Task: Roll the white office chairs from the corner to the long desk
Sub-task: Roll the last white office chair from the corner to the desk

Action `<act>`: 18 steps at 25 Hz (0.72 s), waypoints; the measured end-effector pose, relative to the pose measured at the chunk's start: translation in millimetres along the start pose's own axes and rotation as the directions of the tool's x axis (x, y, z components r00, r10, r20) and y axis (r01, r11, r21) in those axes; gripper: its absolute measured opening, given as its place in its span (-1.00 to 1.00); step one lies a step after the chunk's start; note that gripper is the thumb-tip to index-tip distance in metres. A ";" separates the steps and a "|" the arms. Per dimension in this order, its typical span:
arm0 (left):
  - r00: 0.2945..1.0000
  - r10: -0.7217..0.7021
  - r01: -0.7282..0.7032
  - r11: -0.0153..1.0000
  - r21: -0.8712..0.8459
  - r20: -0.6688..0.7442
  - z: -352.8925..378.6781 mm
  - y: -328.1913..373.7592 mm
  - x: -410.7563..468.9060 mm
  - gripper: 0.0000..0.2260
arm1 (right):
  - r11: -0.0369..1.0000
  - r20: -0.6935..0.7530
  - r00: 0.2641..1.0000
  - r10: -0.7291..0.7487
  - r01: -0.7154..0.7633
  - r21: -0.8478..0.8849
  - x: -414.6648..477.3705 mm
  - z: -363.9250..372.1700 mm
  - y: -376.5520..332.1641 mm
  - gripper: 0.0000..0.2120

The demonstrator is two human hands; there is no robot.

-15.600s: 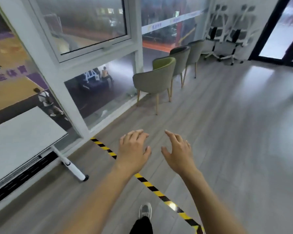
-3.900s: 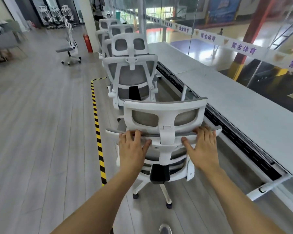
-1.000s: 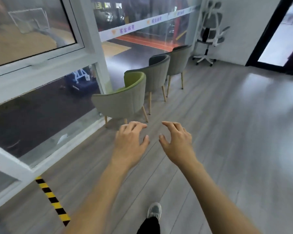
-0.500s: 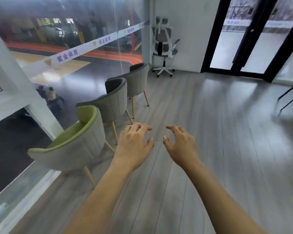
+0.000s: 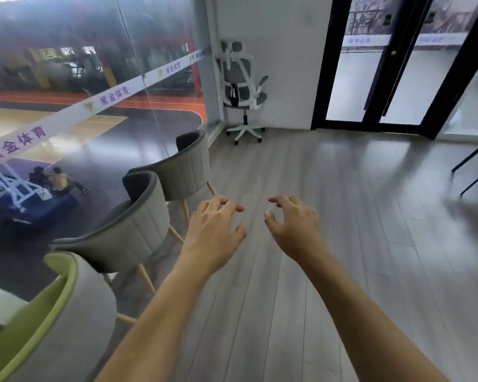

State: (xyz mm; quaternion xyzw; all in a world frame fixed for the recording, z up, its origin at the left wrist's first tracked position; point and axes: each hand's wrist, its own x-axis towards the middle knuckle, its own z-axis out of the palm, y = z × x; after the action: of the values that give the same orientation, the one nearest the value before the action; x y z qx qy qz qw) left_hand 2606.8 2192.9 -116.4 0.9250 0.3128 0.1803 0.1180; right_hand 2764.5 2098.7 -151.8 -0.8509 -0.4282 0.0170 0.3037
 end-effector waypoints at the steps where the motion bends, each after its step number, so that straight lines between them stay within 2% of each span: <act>1: 1.000 -0.007 0.007 1.000 -0.002 -0.004 6.1 -3.8 27.9 -0.68 | 1.000 -0.003 1.000 -0.015 0.015 -0.007 28.0 2.7 5.1 -0.60; 7: 1.000 -0.015 0.014 0.998 -0.061 -0.020 70.0 -40.7 222.3 -0.65 | 0.998 0.022 0.999 -0.039 0.040 -0.044 220.9 39.9 51.9 -0.61; 11: 0.999 0.010 -0.004 0.991 -0.131 0.047 104.3 -72.9 360.2 -0.60 | 0.999 0.040 0.999 -0.002 0.004 -0.042 356.9 65.1 77.5 -0.60; 18: 0.997 0.039 -0.032 0.994 -0.107 0.060 152.1 -115.1 607.9 -0.60 | 0.997 0.004 0.997 0.082 -0.082 -0.008 582.0 97.7 124.9 -0.59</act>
State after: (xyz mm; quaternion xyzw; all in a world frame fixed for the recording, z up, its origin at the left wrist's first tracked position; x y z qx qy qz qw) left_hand 3056.5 2643.9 -134.6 0.9281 0.2826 0.1697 0.1733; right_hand 3194.2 2521.9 -163.2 -0.8689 -0.3937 0.0295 0.2986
